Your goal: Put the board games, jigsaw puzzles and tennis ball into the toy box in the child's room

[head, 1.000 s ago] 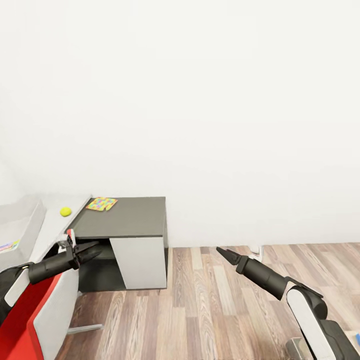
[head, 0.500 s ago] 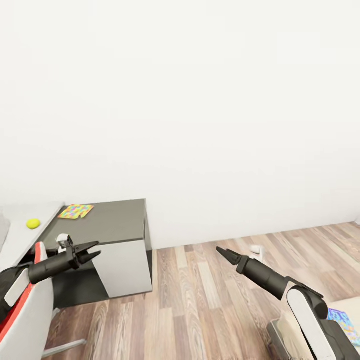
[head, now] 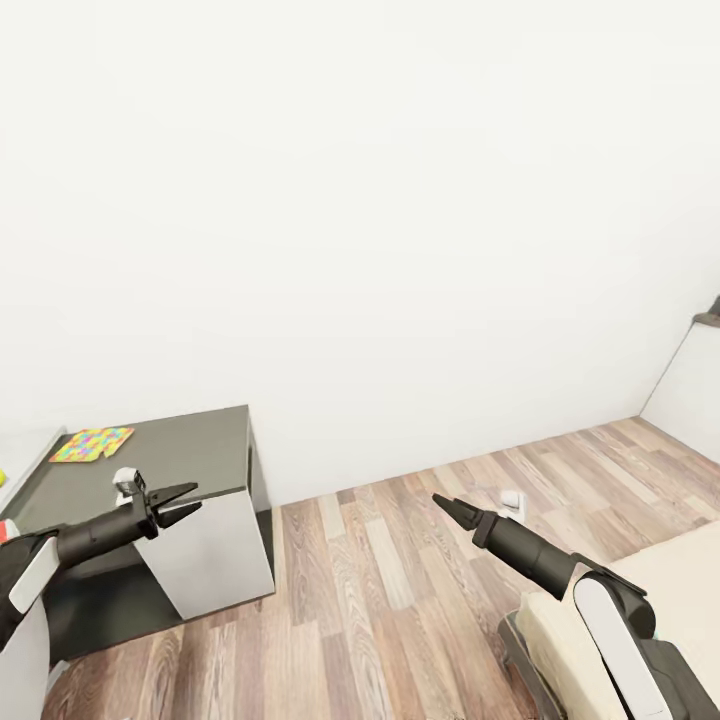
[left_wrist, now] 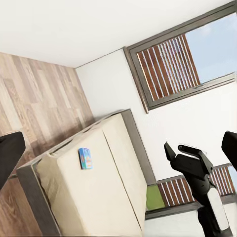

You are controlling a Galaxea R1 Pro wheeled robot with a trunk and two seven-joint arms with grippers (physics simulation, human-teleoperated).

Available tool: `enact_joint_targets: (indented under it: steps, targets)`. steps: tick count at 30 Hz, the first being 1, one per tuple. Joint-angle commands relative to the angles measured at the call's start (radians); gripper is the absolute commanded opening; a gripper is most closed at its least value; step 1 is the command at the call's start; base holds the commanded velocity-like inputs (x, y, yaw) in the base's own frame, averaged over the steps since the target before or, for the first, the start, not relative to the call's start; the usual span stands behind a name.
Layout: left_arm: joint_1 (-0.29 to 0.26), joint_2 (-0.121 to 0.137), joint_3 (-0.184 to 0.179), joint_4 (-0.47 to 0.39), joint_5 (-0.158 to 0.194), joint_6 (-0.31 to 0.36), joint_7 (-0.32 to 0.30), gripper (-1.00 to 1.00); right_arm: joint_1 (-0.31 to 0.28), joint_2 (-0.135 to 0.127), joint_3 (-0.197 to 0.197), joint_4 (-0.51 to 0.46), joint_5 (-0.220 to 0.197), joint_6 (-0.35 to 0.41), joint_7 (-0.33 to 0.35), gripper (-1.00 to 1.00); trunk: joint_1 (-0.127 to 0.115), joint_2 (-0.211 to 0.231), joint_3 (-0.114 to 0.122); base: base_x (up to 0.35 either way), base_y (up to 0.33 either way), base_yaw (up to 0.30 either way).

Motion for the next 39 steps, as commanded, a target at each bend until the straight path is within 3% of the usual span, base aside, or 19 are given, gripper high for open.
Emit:
enact_joint_targets:
  steps: [1,24,39]
  targets:
    - [0.000,0.000,-0.001,-0.001,0.003,0.009,-0.002,1.00,-0.001,0.000,-0.001,0.000,-0.006,0.008,0.000,1.00,0.001,-0.002,-0.002,0.000,0.000,-0.285]
    - [0.000,0.000,0.000,-0.001,0.003,0.008,-0.001,1.00,-0.001,0.000,-0.002,0.000,-0.006,0.007,-0.001,1.00,0.001,-0.002,-0.002,0.000,0.003,-0.285]
    - [0.000,0.000,0.000,0.000,0.002,0.009,-0.001,1.00,-0.001,0.000,-0.003,0.000,-0.006,0.007,-0.001,1.00,0.001,-0.002,-0.001,0.000,0.108,-0.285]
